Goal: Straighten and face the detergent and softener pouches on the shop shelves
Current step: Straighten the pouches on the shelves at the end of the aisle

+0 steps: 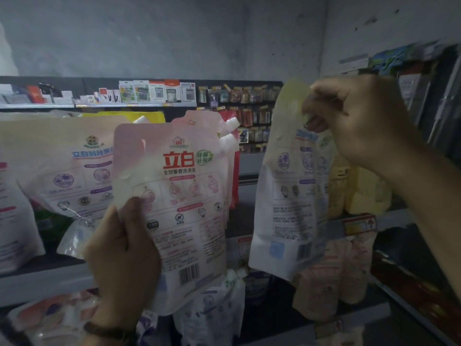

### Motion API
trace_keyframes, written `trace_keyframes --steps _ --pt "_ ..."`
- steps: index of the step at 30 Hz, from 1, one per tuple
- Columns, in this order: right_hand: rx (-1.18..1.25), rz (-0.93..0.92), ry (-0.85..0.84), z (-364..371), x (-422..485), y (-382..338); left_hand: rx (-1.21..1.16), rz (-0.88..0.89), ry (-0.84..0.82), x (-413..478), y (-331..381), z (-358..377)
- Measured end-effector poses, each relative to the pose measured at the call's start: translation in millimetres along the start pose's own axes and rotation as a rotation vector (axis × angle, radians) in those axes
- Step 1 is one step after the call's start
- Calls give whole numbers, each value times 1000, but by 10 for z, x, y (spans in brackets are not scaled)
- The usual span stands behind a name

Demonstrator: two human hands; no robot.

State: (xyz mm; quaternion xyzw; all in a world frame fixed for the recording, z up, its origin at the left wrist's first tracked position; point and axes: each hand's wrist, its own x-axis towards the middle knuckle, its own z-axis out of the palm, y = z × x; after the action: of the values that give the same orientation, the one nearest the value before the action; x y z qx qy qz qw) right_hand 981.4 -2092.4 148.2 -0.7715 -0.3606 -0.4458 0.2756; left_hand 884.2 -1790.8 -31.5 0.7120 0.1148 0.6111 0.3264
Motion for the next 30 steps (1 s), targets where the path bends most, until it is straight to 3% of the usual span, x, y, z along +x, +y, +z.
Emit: trace_keyframes --steps 6,16,30 --pt "-4 21 -22 -74 -376 23 -73 156 28 74 255 281" --pt "-114 9 -50 -27 -820 202 -106 109 59 182 468 863" --pt "-19 119 -173 94 -1330 354 -7 115 70 127 581 1654"
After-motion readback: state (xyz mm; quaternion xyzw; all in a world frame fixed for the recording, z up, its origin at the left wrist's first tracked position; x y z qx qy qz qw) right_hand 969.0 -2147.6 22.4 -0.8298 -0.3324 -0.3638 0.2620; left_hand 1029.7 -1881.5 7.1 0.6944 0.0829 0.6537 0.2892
